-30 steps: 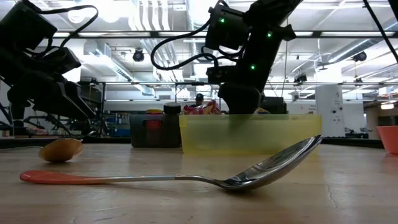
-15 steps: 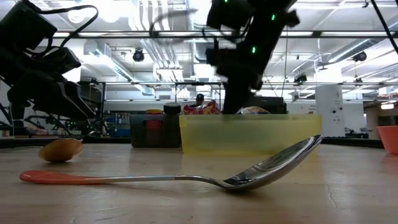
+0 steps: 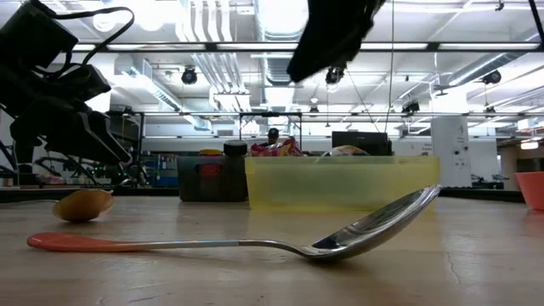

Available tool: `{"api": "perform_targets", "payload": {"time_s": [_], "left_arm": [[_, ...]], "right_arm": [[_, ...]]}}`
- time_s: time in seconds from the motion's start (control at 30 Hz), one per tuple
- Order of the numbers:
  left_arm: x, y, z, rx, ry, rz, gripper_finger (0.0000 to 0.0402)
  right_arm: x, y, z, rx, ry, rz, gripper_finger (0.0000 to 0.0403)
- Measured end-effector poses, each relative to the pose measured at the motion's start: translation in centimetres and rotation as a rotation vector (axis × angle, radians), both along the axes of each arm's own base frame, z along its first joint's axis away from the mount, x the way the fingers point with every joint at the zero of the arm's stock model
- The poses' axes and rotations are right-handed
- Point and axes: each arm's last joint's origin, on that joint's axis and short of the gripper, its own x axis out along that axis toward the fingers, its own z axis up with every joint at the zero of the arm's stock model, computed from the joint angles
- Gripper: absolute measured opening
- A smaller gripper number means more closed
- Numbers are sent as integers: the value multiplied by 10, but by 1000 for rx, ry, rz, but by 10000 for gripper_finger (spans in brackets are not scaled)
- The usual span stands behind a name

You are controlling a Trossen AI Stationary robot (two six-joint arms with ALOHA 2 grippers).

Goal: Pick & Place Food Item
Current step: Put the orange spoon into the yellow bin

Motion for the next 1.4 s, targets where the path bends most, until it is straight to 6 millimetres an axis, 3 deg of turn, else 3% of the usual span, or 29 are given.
{"api": "perform_targets", "payload": {"time_s": [0.3, 0.57, 0.83, 1.13, 1.4], "left_arm": [[0, 0, 0, 0, 0, 0, 317], [0, 0, 0, 0, -1, -1, 317], [0, 0, 0, 0, -2, 0, 317], [0, 0, 0, 0, -1, 0, 316], [0, 0, 0, 0, 0, 0, 316]], "right_arm": [[-10, 63, 2, 112, -179, 24, 164], [-11, 109, -17, 98, -236, 78, 164], [5, 139, -50, 166, -204, 55, 164], [22, 171, -107, 56, -59, 107, 164], [30, 179, -117, 79, -7, 67, 164]]}}
